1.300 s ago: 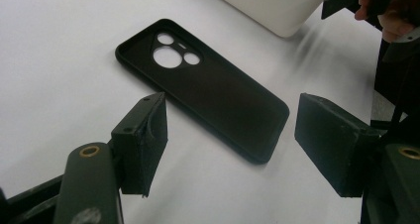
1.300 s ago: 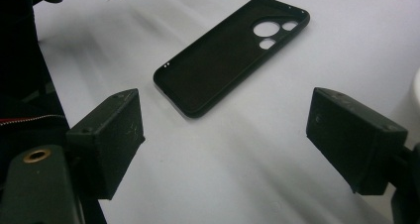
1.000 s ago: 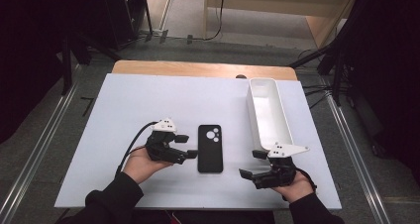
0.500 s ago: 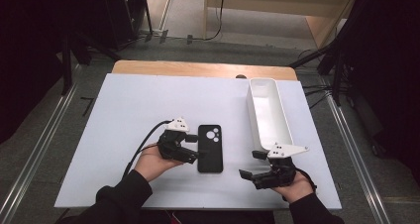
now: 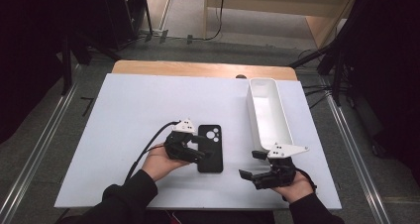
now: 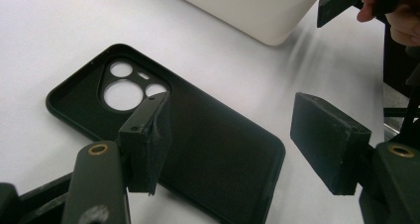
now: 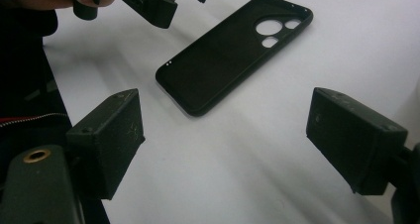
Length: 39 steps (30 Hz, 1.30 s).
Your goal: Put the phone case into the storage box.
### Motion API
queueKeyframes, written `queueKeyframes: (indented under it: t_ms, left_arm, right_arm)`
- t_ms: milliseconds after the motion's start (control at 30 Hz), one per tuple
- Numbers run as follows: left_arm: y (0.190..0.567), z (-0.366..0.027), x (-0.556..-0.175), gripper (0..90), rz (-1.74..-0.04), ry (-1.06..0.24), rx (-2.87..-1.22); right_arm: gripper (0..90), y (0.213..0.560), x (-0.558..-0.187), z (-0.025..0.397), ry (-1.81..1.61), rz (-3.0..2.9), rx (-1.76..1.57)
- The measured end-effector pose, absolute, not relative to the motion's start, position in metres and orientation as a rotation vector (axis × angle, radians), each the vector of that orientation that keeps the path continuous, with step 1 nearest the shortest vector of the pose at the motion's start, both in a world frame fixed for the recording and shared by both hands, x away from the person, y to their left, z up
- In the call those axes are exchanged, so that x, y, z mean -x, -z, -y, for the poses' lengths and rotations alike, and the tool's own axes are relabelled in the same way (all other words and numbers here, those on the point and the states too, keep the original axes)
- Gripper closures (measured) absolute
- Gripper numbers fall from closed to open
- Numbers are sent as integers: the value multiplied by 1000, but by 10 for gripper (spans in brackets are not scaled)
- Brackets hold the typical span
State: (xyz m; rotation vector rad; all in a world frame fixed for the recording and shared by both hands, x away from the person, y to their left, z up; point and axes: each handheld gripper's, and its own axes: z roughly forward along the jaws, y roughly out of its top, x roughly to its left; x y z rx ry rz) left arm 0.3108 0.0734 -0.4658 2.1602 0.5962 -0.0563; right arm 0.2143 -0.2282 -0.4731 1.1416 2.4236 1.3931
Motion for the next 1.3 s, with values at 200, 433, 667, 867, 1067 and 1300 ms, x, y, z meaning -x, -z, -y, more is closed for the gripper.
queueKeyframes:
  t_ms: [200,433,667,867,1067,1300]
  left_arm:
    - [469,-71,-308,624,-616,98,-2200]
    - [479,-71,-304,895,-627,123,-2226]
    - [495,-71,-303,894,-664,131,-2274]
    - [503,-74,-306,894,-700,152,-2286]
    - [502,-76,-307,894,-697,140,-2296]
    - [500,-80,-309,893,-702,106,-2316]
  right_arm:
    - [131,473,-214,229,-1398,-2420,-1144]
    - [131,472,-214,230,-1398,-2418,-1136]
    - [131,472,-214,231,-1395,-2416,-1138]
    - [132,472,-214,230,-1396,-2415,-1136]
    - [131,472,-214,230,-1397,-2416,-1137]
    - [131,472,-214,230,-1399,-2417,-1139]
